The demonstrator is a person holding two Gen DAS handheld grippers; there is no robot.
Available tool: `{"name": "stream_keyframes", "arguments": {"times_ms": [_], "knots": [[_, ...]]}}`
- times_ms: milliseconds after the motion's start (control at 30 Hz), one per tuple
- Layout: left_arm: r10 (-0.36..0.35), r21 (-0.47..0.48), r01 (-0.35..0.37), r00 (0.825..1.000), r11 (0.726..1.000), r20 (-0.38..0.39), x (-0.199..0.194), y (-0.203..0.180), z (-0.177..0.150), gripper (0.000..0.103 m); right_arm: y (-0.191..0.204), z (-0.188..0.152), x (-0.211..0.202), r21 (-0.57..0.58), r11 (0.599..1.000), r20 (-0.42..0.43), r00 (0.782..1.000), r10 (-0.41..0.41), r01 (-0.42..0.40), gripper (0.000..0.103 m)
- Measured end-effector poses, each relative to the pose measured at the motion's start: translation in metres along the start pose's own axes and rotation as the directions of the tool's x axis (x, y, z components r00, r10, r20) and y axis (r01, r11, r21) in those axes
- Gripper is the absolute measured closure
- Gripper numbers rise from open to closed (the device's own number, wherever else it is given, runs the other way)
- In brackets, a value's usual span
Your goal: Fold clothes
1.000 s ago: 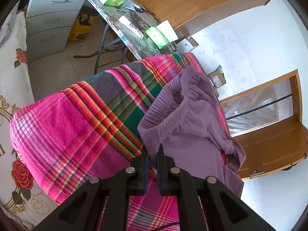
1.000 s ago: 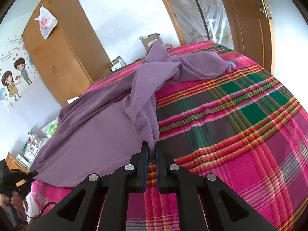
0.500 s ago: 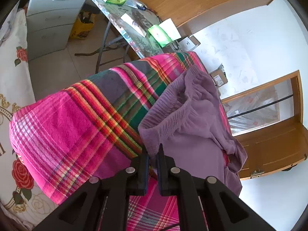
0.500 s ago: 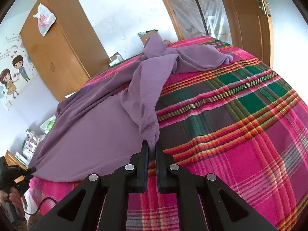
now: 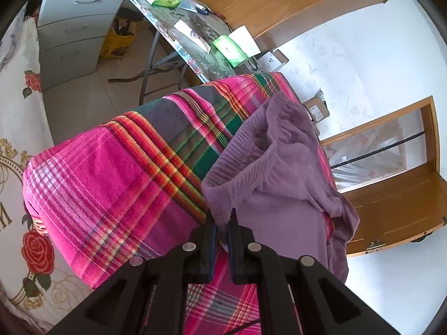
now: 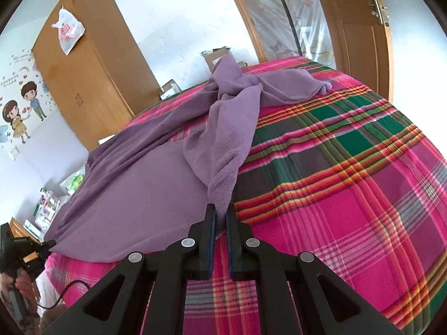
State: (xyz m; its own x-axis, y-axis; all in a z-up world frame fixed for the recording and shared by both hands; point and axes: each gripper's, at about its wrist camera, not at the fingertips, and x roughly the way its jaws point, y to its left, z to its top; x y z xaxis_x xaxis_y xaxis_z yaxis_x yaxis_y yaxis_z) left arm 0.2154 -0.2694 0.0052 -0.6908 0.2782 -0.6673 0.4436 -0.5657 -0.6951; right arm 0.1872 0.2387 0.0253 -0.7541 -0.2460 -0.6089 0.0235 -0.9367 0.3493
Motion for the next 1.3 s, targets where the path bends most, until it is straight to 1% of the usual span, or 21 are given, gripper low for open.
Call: {"name": "stream_keyframes", "arguments": {"times_ms": [333,567,767,900,1000,1067,1167,1300], "knots": [[0.007,-0.002,-0.007,1.000,1.000,-0.017,-0.004,0.006,-0.005,0.096,-0.001,-0.006,-0.010,0.013,1.000,0.002,1.000,0.000,0.000,0.096],[-0.005,-0.004,0.005,1.000,1.000,-0.018,-0.011,0.009,-0.008,0.096,-0.002,-0.005,-0.017,0.024,1.000,0.008,1.000,0.003,-0.003,0.096],[-0.001,-0.021,0.000,1.000,1.000,-0.031,-0.007,0.016,-0.008,0.096,-0.004,-0.012,-0.013,0.021,1.000,-0.020,1.000,-0.004,0.005,0.096],[0.002,-0.015,-0.002,0.999,1.000,-0.034,-0.006,0.015,-0.007,0.095,-0.009,-0.017,-0.007,0.019,1.000,-0.045,0.999,-0.009,0.010,0.096],[0.011,0.001,-0.011,0.999,1.000,-0.044,-0.007,0.012,-0.007,0.093,-0.010,-0.017,-0.006,0.013,1.000,-0.058,0.998,-0.010,0.011,0.096],[0.018,0.016,-0.017,0.999,1.000,-0.041,-0.011,0.011,-0.007,0.090,-0.011,-0.017,-0.005,0.009,1.000,-0.067,0.998,-0.010,0.011,0.096],[0.041,0.051,-0.039,0.999,0.998,-0.023,-0.020,0.008,-0.008,0.088,-0.013,-0.017,-0.004,0.008,1.000,-0.084,0.996,0.002,-0.001,0.094],[0.072,0.081,-0.074,0.997,0.994,0.025,-0.037,0.005,-0.007,0.087,-0.017,-0.015,-0.007,0.001,0.999,-0.104,0.994,0.032,-0.032,0.092]]}}
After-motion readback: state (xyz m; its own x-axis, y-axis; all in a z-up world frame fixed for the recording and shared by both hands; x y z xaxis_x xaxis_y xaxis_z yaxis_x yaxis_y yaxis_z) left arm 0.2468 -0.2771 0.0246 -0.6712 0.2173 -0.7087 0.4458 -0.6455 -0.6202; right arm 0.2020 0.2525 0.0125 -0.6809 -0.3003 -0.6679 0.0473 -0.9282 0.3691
